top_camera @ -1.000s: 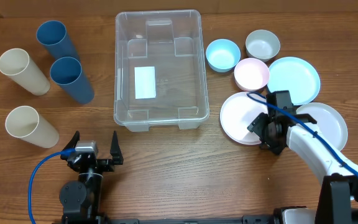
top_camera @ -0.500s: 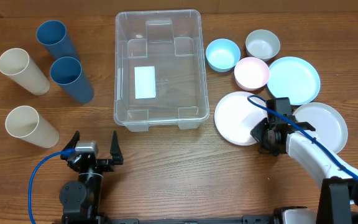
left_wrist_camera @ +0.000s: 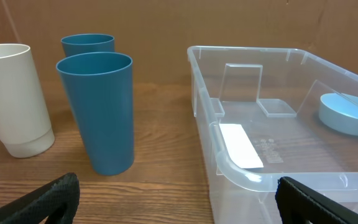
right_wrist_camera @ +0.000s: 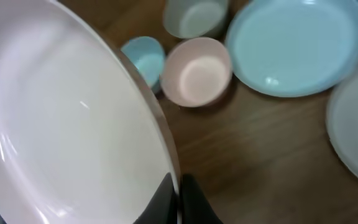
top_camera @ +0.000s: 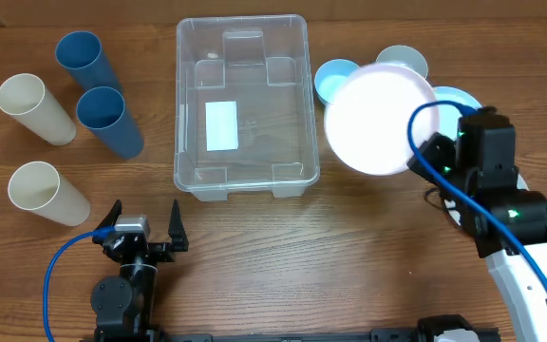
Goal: Pack container
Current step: 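Lift the white plate and lower it into the container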
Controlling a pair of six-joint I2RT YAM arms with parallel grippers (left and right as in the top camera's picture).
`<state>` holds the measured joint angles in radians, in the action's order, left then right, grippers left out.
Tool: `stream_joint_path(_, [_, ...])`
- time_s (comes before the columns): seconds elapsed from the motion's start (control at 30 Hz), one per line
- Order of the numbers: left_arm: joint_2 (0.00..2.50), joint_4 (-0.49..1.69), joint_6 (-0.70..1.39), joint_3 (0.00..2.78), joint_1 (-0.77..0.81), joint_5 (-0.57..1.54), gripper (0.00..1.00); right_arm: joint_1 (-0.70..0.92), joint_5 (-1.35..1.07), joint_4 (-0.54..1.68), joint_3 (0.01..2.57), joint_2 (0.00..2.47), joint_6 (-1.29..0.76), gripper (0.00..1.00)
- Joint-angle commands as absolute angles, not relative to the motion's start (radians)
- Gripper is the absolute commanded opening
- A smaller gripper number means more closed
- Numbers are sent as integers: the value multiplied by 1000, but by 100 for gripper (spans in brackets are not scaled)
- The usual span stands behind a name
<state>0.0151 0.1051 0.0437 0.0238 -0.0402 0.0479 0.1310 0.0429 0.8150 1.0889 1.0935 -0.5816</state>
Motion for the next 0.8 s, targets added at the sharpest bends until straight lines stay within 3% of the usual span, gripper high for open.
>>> stream_joint_path(0.0, [6, 105, 22, 20, -45, 44, 100, 242, -19, 669, 1119, 1126, -521, 4])
stream_joint_path(0.13, [7, 105, 22, 20, -46, 45, 100, 433, -17, 447, 1119, 1281, -500, 4])
stream_joint_path(0.4, [7, 105, 22, 20, -46, 45, 100, 559, -19, 196, 1122, 1599, -500, 4])
stream_joint_path(0.77, [7, 105, 22, 20, -46, 44, 100, 571, -9, 183, 1126, 1726, -497, 7])
